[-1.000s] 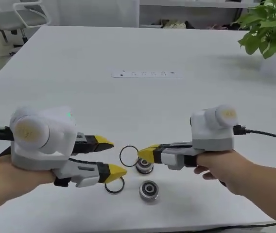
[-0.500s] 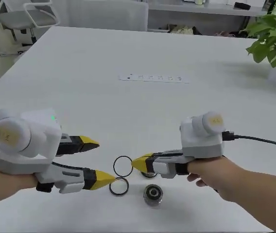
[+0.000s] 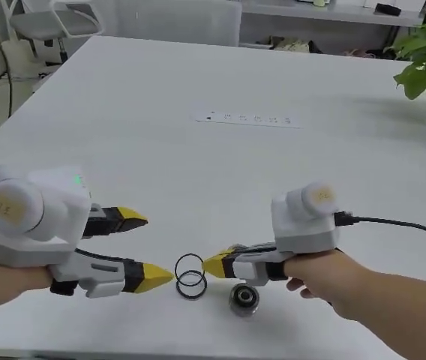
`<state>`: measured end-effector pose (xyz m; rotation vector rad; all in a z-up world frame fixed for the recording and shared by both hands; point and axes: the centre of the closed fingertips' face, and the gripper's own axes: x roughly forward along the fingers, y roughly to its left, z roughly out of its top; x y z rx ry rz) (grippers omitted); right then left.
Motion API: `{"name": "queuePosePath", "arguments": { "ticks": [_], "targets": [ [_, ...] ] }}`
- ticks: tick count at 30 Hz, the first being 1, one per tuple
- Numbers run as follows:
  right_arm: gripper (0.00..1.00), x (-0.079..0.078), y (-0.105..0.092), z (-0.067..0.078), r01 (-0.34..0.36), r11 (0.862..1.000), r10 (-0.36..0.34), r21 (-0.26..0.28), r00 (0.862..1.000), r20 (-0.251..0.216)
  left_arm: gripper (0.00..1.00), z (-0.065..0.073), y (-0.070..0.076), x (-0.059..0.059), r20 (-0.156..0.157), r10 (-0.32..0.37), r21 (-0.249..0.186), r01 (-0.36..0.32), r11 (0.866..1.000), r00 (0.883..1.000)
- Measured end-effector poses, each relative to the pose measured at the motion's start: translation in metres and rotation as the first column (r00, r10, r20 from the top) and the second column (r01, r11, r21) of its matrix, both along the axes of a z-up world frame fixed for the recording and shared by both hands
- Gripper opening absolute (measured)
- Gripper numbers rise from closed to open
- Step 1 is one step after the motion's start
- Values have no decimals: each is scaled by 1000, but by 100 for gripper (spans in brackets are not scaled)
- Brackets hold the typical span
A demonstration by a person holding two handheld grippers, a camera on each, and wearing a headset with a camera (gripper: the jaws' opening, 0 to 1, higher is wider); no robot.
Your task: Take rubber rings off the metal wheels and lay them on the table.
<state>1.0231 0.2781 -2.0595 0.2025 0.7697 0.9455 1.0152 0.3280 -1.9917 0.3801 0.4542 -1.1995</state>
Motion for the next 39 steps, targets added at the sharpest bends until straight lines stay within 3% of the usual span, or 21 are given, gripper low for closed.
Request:
{"name": "queuePosePath", "arguments": {
  "ticks": [14, 33, 39],
  "targets": [
    [0, -5, 0, -17, 0, 999, -3, -43, 998, -60, 52, -6, 7, -2, -15, 8, 16, -8, 1000, 1000],
    [6, -1, -6, -21, 21, 997, -24, -69, 999, -49, 52, -10, 9, -2, -25, 9, 32, -8, 999, 1000],
    [7, 0, -12, -9, 28, 998, -30, -54, 999, -28, 52, -12, 7, -2, -30, 5, 38, -4, 999, 1000]
  ]
}}
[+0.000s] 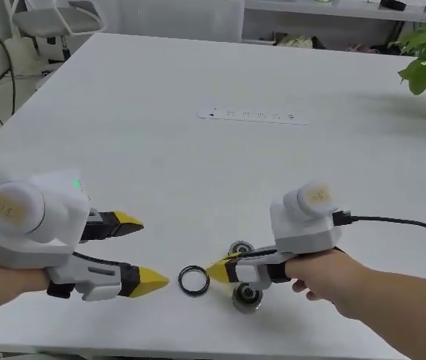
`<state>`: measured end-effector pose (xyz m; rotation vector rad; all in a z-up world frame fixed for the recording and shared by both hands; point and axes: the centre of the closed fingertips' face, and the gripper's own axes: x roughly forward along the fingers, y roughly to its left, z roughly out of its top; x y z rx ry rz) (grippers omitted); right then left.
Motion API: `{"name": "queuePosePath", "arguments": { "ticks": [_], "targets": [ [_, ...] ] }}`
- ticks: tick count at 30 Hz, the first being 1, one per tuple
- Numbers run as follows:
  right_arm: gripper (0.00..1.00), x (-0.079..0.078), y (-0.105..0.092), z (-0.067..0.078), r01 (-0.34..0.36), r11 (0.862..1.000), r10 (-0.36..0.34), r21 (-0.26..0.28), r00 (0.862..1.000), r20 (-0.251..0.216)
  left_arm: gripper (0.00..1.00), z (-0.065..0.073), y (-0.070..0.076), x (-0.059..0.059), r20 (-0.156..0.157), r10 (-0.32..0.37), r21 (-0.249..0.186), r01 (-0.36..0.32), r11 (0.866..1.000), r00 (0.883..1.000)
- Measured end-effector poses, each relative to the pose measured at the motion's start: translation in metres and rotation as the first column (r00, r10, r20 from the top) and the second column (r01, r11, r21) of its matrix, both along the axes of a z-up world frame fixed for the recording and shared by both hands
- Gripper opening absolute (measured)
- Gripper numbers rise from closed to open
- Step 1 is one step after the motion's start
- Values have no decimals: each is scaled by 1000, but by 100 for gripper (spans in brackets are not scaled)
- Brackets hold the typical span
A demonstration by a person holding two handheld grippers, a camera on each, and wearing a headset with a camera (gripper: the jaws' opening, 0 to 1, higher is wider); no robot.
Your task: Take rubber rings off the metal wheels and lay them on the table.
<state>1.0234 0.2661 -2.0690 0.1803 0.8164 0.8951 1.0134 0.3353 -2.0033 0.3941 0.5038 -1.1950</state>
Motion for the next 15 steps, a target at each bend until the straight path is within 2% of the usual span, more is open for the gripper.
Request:
{"name": "queuePosePath", "arguments": {
  "ticks": [10, 15],
  "targets": [
    [11, 7, -14, 21, 37, 999, -38, 29, 998, 48, 52, 2, -12, 3, -3, -21, 1, 21, 1000, 1000],
    [13, 11, -23, 27, 57, 998, -59, 38, 996, 71, 52, 5, -25, 3, -1, -45, -3, 45, 999, 999]
  ]
}}
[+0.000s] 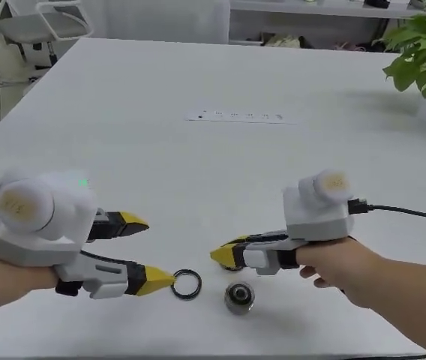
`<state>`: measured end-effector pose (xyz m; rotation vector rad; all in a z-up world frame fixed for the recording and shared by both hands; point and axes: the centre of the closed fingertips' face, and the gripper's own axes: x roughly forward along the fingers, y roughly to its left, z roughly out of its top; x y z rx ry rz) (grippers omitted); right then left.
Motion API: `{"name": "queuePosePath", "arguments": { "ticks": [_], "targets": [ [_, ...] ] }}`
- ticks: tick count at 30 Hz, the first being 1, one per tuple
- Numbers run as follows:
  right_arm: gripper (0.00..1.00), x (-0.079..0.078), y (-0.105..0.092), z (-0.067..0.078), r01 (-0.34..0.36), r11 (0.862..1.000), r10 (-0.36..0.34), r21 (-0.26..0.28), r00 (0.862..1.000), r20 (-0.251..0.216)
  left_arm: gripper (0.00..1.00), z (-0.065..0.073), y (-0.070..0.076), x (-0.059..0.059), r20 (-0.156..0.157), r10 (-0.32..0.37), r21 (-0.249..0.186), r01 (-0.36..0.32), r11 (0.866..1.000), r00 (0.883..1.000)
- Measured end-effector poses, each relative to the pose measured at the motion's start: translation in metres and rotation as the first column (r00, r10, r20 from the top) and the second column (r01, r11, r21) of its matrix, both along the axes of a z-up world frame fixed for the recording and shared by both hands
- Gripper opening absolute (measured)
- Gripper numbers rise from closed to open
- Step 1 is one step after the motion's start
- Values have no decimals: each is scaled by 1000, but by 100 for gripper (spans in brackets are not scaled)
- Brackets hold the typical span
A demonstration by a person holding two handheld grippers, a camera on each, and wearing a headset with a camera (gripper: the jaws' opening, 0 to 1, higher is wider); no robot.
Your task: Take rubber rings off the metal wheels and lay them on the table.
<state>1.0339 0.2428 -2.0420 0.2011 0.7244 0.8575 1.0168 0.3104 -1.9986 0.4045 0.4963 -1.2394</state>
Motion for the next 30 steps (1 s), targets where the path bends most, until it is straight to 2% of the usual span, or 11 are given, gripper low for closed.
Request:
{"name": "queuePosePath", "arguments": {
  "ticks": [7, 12, 21, 24, 30],
  "targets": [
    [15, 2, -13, 5, 26, 1000, -26, 15, 999, 20, 51, 4, -17, 3, 12, -33, -4, 34, 999, 999],
    [17, 4, -24, 6, 50, 999, -50, 12, 998, 32, 51, 4, -26, 8, 9, -44, -7, 44, 999, 999],
    [21, 7, -45, -4, 75, 997, -73, -35, 996, 56, 50, -2, -39, 17, -4, -49, 0, 49, 999, 999],
    [22, 6, -51, -8, 68, 995, -63, -69, 996, 69, 50, -4, -42, 19, -9, -51, 4, 51, 999, 999],
    [23, 6, -58, -15, 66, 994, -59, -89, 995, 80, 49, -10, -49, 25, -27, -45, 4, 45, 999, 999]
  ]
}}
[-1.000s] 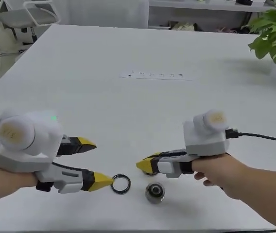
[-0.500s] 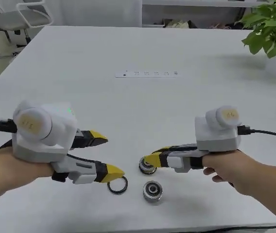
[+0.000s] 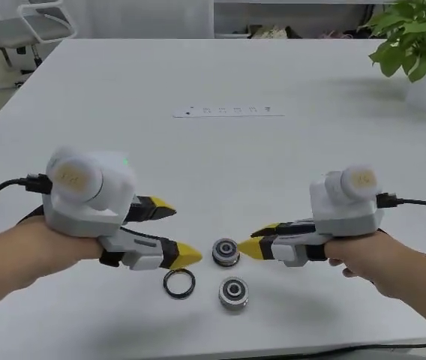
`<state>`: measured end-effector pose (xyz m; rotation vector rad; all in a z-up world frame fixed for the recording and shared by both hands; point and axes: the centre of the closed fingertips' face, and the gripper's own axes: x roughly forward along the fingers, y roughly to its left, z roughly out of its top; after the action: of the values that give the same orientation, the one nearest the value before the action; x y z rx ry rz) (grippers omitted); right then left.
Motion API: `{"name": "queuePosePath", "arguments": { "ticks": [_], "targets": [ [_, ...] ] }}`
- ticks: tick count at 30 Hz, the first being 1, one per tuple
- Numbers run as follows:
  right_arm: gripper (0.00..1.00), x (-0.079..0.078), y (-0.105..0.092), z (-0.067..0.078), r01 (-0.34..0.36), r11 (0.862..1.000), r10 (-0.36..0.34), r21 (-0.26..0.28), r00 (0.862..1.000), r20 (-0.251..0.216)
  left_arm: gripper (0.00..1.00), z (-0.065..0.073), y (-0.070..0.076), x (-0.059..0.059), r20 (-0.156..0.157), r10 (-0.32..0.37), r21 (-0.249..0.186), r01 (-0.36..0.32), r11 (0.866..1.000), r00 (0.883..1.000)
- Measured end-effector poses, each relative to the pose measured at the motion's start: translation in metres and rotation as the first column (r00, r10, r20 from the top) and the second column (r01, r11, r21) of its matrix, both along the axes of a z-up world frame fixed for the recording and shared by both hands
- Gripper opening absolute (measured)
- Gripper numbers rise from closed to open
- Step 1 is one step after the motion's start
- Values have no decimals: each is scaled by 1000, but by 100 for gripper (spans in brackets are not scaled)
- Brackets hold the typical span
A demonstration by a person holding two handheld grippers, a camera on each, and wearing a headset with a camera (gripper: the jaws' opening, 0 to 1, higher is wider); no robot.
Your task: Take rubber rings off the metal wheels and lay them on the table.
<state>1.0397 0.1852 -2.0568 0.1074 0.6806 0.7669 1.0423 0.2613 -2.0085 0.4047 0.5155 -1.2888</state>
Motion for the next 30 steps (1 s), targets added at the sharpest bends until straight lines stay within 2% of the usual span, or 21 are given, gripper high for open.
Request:
{"name": "queuePosePath", "arguments": {
  "ticks": [11, 15, 24, 30],
  "targets": [
    [25, 2, -5, -14, 0, 1000, 0, -27, 1000, -2, 48, -15, -11, 6, -18, -4, 21, 5, 1000, 1000],
    [25, 2, -3, -18, -27, 998, 28, -51, 1000, 13, 47, -24, -16, 6, -29, -13, 34, 14, 999, 1000],
    [23, -1, 5, -23, -85, 993, 89, -76, 995, 38, 43, -35, -26, 3, -43, -34, 50, 36, 998, 999],
    [21, -2, 10, -26, -115, 990, 119, -86, 992, 45, 40, -41, -33, 1, -64, -39, 49, 42, 998, 997]
  ]
}}
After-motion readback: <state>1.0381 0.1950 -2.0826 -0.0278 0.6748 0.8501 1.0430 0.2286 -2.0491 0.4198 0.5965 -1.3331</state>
